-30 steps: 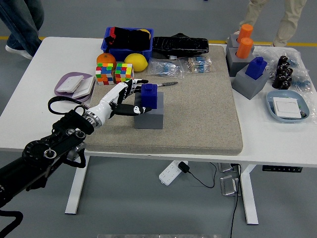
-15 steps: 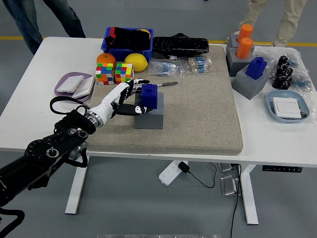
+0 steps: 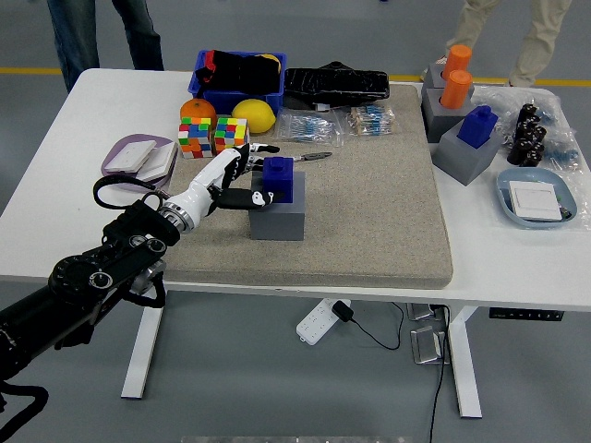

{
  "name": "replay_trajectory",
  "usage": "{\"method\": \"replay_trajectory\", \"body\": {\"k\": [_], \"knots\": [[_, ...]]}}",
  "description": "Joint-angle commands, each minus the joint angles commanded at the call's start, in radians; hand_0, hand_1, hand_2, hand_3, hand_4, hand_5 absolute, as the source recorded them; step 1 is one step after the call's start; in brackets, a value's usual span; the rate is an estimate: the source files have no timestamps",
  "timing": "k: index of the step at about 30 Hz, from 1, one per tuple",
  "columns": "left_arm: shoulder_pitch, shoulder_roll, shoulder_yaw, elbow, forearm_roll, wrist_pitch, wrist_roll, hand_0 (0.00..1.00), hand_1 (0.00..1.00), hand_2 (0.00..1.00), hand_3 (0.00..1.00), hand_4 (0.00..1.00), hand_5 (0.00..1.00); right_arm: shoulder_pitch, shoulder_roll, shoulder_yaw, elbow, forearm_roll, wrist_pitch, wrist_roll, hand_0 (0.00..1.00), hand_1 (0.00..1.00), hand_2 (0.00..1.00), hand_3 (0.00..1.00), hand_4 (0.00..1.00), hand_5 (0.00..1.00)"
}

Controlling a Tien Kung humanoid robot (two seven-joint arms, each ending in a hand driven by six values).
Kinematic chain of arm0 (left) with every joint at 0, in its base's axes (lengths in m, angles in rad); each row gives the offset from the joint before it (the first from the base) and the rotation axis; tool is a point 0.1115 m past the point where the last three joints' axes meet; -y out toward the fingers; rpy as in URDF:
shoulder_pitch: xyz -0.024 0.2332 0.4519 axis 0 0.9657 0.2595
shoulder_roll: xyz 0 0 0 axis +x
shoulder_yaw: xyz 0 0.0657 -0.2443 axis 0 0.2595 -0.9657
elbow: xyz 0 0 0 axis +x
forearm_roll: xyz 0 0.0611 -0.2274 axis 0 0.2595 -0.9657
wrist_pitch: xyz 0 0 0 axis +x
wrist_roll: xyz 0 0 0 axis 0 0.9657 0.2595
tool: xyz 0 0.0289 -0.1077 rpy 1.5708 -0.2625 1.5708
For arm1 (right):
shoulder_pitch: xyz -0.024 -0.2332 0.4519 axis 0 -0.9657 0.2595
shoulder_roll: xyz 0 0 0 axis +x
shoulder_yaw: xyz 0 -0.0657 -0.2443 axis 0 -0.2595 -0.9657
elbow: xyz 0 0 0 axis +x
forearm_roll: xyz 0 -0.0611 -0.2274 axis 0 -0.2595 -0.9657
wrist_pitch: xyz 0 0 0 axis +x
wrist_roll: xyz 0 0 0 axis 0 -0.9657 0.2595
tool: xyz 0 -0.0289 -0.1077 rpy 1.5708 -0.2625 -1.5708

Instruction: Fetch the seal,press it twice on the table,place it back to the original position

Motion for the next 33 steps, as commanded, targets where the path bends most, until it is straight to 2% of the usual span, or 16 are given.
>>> {"method": "replay_trajectory", "body": {"k": [1,2,6,7,24,26,33], "knots": [[0.000,0.000,0.001,0.001,0.000,0.000,0.000,0.887,0.697,0.634,0.727,0.852,0.002,0.000,0.000,0.000,0.000,0.000,0.000,0.000,0.775,0.688,0.686,0.689,0.826,0.576],[0.000,-0.001,0.001,0.002,0.000,-0.001,0.001,0.877,0.678,0.598,0.668,0.846,0.002,0.000,0.000,0.000,-0.001,0.000,0.000,0.000,0.776,0.688,0.687,0.690,0.830,0.579],[-0.002,-0.003,0.002,0.008,-0.002,0.003,-0.004,0.877,0.678,0.598,0.668,0.846,0.002,0.000,0.000,-0.001,-0.001,-0.001,-0.001,0.000,0.776,0.688,0.687,0.690,0.830,0.579],[-0.004,-0.003,0.001,0.010,-0.004,0.004,-0.006,0.869,0.643,0.568,0.635,0.813,0.002,0.000,0.000,-0.001,0.000,0.000,-0.001,0.000,0.777,0.688,0.687,0.690,0.831,0.580],[-0.012,-0.010,0.010,0.020,-0.015,0.025,-0.011,0.850,0.587,0.543,0.594,0.779,0.002,0.001,0.000,0.002,0.000,-0.002,-0.007,0.003,0.776,0.688,0.687,0.690,0.831,0.579],[-0.012,-0.010,0.011,0.022,-0.022,0.027,-0.012,0.838,0.570,0.531,0.587,0.745,0.002,0.001,0.000,0.002,0.000,-0.002,-0.007,0.003,0.778,0.689,0.687,0.690,0.833,0.578],[-0.009,-0.011,0.006,0.028,-0.073,0.032,-0.020,0.827,0.565,0.529,0.586,0.736,0.002,0.000,0.002,0.004,0.000,-0.003,-0.009,0.004,0.777,0.689,0.687,0.690,0.833,0.579]]}}
